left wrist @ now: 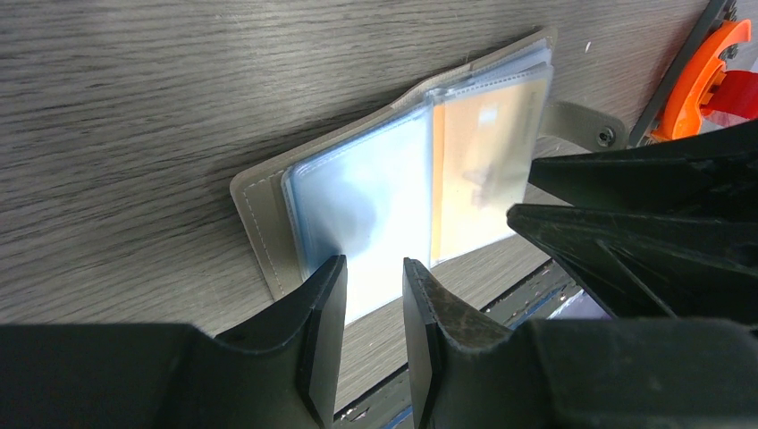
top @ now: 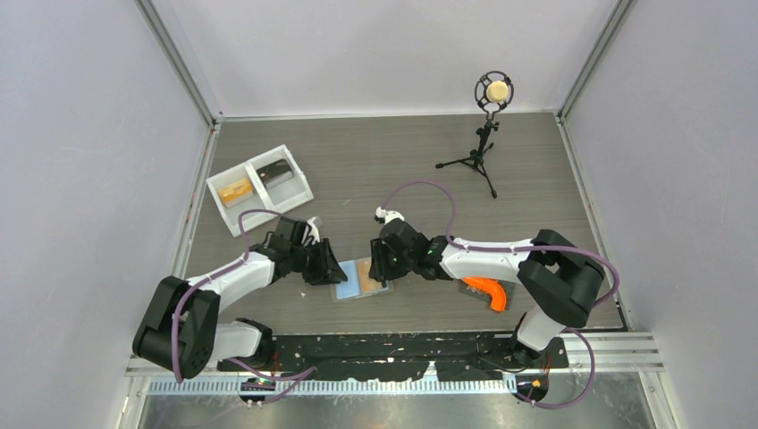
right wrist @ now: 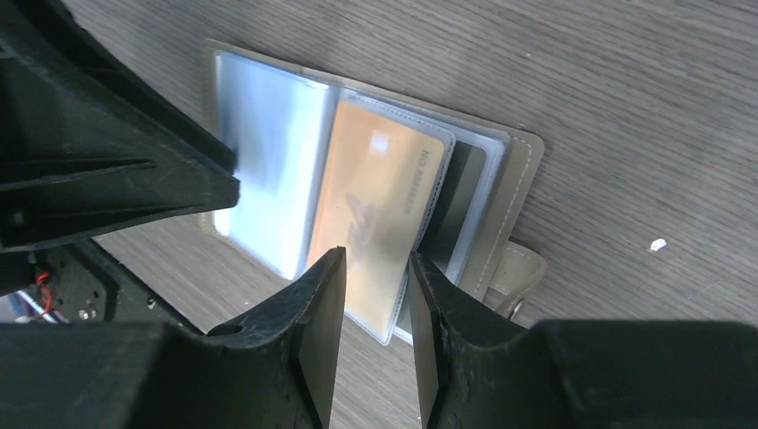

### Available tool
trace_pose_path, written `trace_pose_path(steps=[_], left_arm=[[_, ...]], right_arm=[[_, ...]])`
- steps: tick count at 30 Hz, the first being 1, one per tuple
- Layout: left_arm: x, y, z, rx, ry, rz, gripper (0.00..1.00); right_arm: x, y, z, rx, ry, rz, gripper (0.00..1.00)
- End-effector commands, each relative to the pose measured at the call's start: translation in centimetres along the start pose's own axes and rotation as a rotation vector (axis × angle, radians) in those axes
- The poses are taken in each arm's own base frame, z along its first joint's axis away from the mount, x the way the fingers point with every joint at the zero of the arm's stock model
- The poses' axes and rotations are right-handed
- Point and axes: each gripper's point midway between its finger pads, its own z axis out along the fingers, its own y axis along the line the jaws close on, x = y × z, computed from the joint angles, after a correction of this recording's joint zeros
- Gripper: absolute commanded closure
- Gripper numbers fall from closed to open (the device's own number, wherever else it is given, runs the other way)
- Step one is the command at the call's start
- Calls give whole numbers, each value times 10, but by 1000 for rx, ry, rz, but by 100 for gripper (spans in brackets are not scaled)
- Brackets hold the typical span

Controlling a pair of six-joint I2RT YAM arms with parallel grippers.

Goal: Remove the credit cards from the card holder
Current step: Remove the credit card from the card holder.

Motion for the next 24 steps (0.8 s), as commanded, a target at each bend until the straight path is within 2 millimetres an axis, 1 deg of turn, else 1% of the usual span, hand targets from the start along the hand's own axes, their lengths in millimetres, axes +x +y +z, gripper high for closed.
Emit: trace_pose_path(steps=[1, 5, 8, 16, 21, 24], left_arm=[[7, 13, 3, -44, -2, 0, 68], [8, 12, 3, -45, -1, 4, 68], [9, 10, 4, -41, 0, 2, 68], [8, 2, 2, -8, -15, -15, 68], [3, -8, -6, 19, -40, -25, 68], [-4, -11, -16, -9, -81, -25, 66]], right_arm=[[-30, 44, -22, -169, -101, 11, 61], [-34, 50, -28, -197, -117, 7, 61], [-35, 55, -29, -219, -119, 5, 61], [-27, 71, -17, -292, -82, 31, 61], [-27, 81, -15, -335, -74, 42, 61], [-26, 84, -14, -348, -66, 46, 61]])
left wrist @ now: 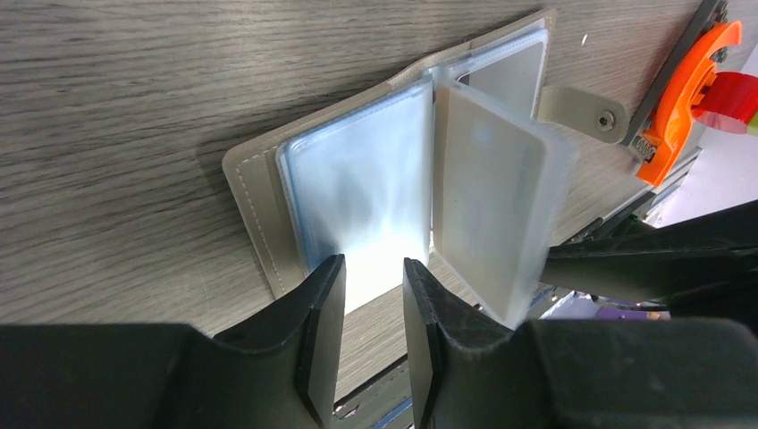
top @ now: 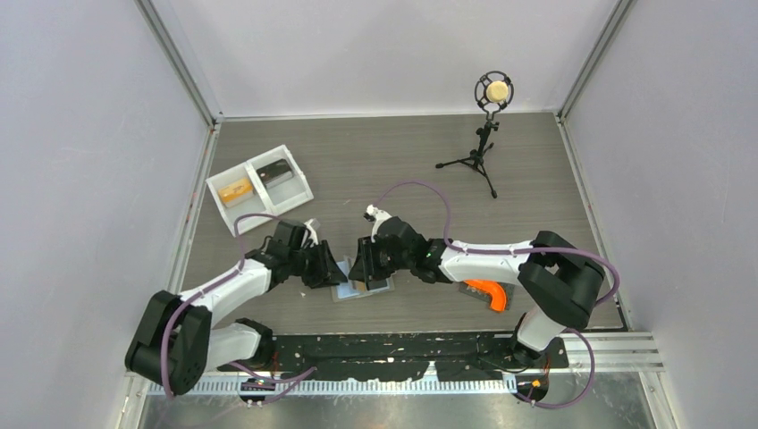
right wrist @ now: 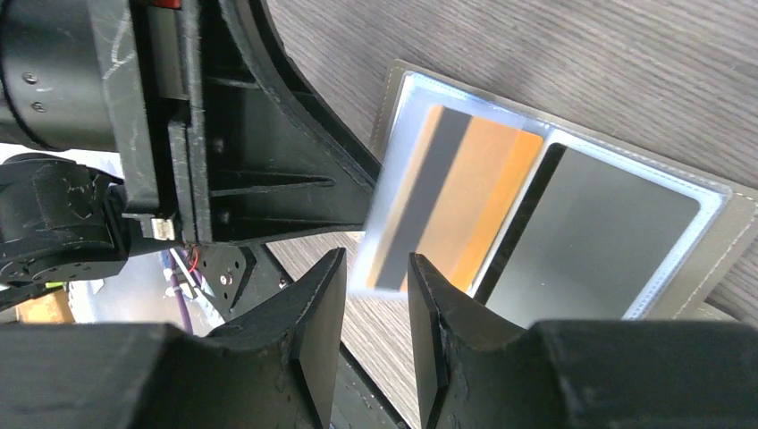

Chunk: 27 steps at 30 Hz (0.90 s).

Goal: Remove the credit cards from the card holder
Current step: Remove the credit card from the card holder.

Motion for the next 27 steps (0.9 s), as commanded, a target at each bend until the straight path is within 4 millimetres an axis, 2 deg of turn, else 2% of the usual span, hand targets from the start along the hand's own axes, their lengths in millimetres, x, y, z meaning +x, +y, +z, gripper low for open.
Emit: trace_pose_path(steps=[1, 7, 14, 18, 27], left_arm=[[-14, -7, -16, -28, -80, 5, 65], [-23, -13, -37, -57, -155, 15, 63], [-25, -20, -43, -28, -180, 20, 64], [-25, -20, -35, -6, -167, 30, 66], [-17, -6, -6, -5, -81, 29, 77]], right_arm=[[-12, 24, 2, -87, -30, 6, 61], [-13, 25, 0, -94, -36, 4, 61], [-12, 13, -2, -42, -38, -13, 62], [-13, 8, -2, -22, -45, -17, 62], [-10, -19, 6, 35, -24, -13, 62]])
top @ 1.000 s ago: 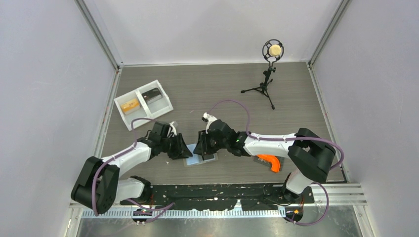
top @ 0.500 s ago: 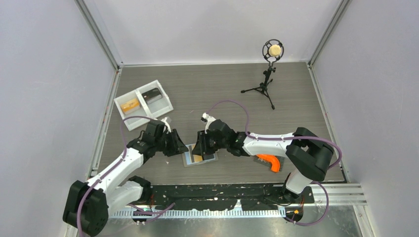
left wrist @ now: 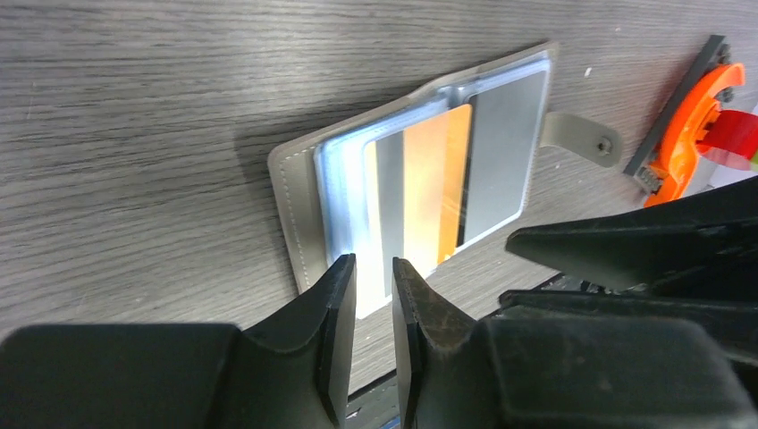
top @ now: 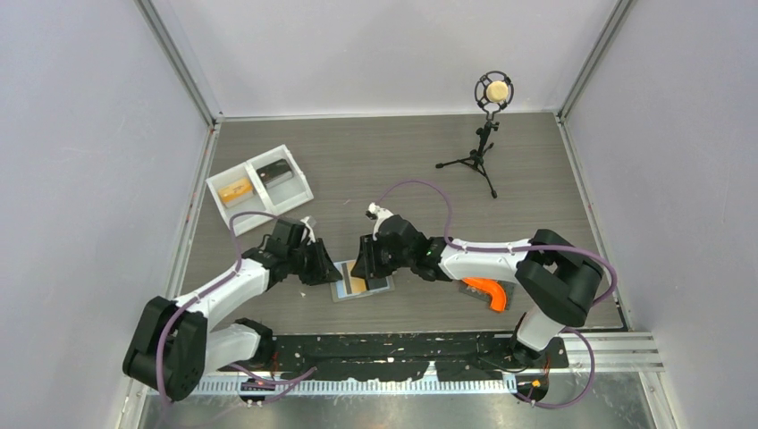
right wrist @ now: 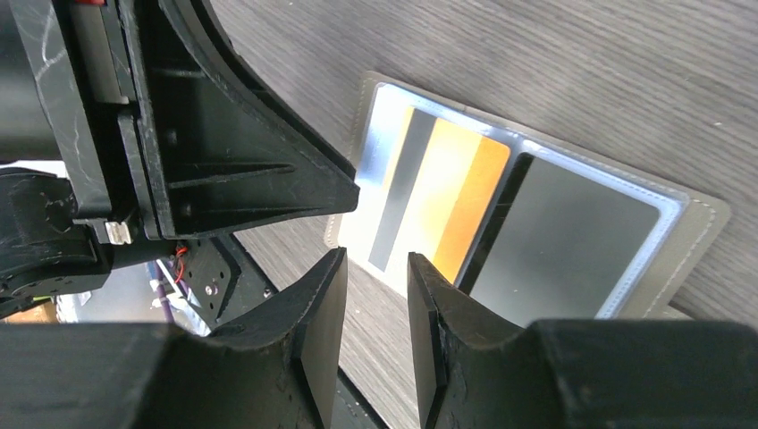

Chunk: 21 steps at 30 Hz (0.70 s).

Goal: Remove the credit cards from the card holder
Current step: Remove the credit card from the card holder.

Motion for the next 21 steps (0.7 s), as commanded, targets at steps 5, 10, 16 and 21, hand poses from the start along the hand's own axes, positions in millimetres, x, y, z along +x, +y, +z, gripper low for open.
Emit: trace_pose_path(steps=[5, 10, 16, 21], left_arm=[[3, 13, 17, -11, 17, 39, 80], [10, 25, 22, -49, 43, 20, 82], [12, 30, 22, -80, 54, 14, 82], [15, 34, 23, -91, 63, 7, 82]], right_arm=[[-3, -24, 8, 45, -1, -10, 62], [-1, -32, 13, 61, 12, -7, 61], [4, -41, 19, 81, 33, 3, 61], [9, -45, 22, 81, 35, 9, 61]])
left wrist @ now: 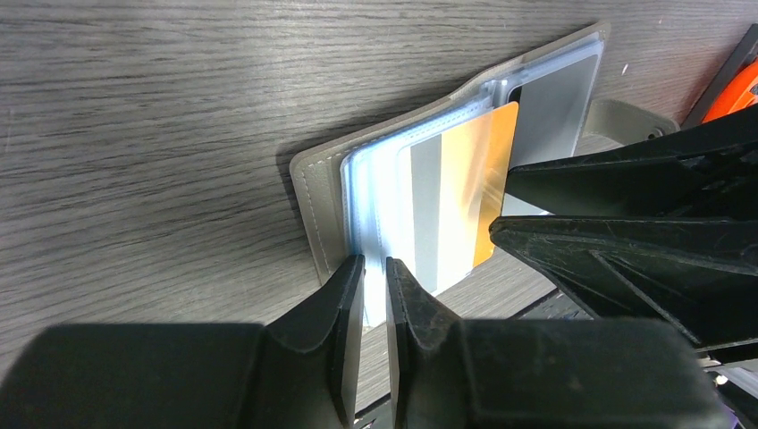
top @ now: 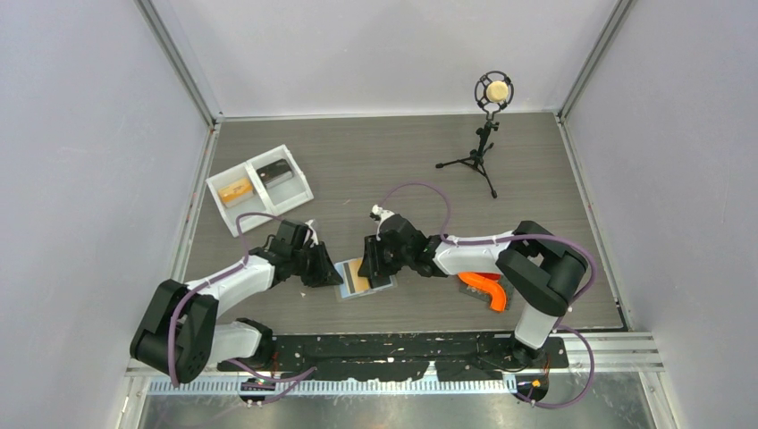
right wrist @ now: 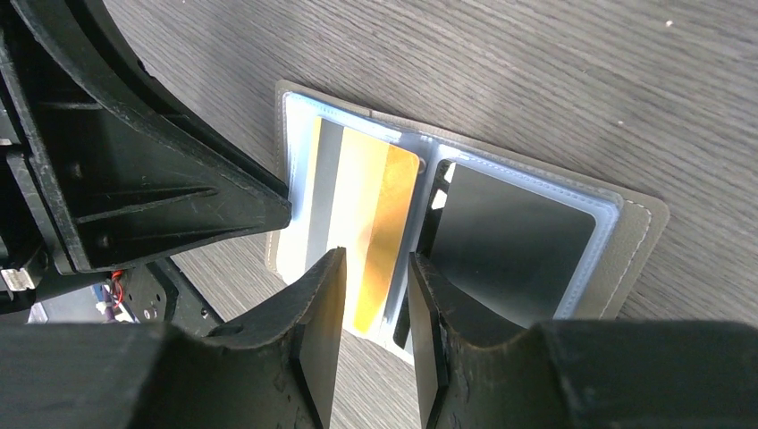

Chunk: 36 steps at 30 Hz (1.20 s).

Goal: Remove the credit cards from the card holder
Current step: Remove the credit card from the card holder.

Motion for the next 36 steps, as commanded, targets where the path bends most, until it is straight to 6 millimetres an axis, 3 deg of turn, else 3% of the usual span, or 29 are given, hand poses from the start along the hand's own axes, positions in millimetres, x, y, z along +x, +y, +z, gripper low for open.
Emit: trace_pose_path(steps=[1, 11, 17, 36], left_arm=[[6, 18, 5, -68, 10, 1, 82], [6, 19, 5, -69, 8, -4, 82], [7, 23, 8, -88, 17, -5, 83], [5, 21, 6, -90, 19, -4, 82]], right_arm=[[-1, -3, 5, -6, -8, -12, 61], [0, 0, 5, -30, -17, 6, 66], [-3, 0, 0, -44, -37, 9, 94], [-14, -2, -36, -69, -88, 0, 95]])
